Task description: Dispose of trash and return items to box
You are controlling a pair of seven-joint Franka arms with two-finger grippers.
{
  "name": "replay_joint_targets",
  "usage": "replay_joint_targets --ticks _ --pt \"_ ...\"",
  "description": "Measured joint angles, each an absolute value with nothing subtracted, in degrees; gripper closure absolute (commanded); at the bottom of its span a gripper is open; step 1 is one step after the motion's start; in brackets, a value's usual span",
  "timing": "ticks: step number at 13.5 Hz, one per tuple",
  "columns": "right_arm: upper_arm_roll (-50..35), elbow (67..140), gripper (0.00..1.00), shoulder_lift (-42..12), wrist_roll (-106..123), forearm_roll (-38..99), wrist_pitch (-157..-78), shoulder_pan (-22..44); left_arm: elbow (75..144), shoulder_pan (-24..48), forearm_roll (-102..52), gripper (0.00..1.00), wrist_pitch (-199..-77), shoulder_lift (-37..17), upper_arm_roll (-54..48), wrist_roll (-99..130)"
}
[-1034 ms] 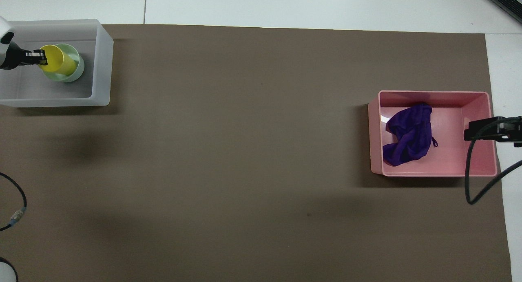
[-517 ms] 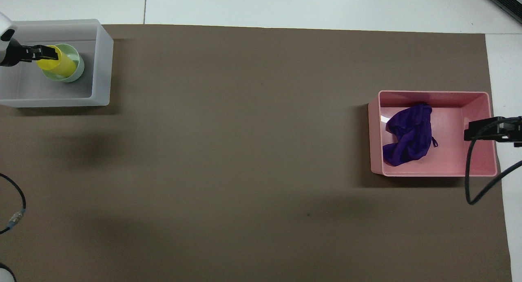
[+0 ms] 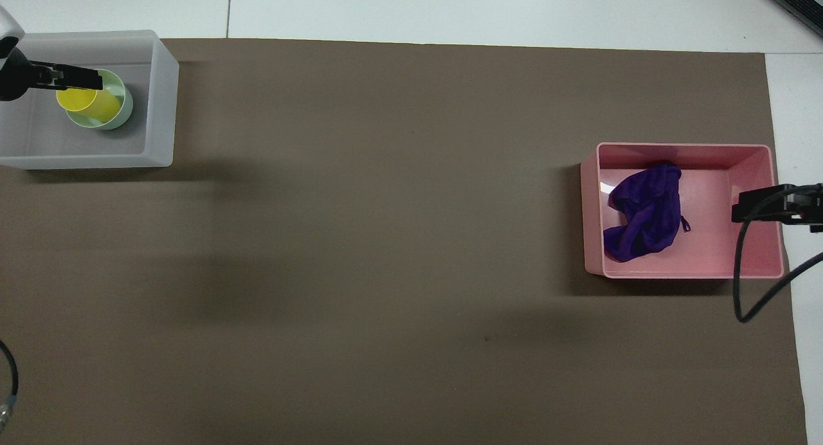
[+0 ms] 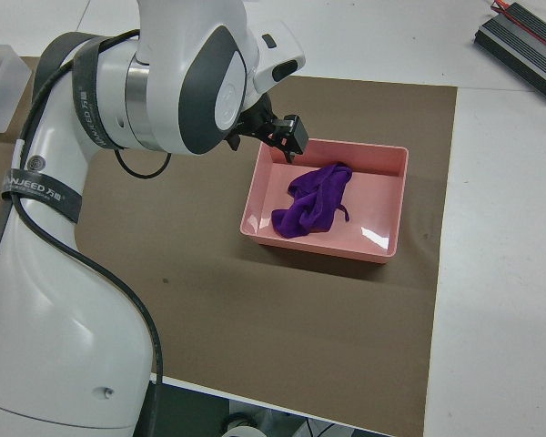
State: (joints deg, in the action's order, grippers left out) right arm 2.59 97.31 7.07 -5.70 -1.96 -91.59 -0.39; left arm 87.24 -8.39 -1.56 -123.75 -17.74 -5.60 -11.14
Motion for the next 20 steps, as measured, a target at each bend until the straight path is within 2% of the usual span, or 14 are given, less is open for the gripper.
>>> replay_joint_targets --ticks 4,10,13,20 --pt "2.63 97.40 0.00 7.07 -5.70 -1.96 -92.41 -0.44 88.43 -5.00 -1.17 0.00 -115.73 -10.47 -5.65 -11.14" --pt "2.67 97.46 0.00 7.07 -5.70 -1.96 -92.93 -0.45 86.33 -2.70 -0.96 0.00 -101.00 -3.60 -5.81 -11.14" --pt "2.67 97.51 0.00 7.07 -5.70 -1.96 -92.93 -0.46 86.22 -2.36 -0.96 0.00 -94.62 -1.30 -5.55 -11.14" --pt "2.67 97.51 0.00 7.07 -5.70 -1.96 -92.93 -0.45 86.29 6.38 -0.96 0.00 -87.73 1.26 3.56 -10.71"
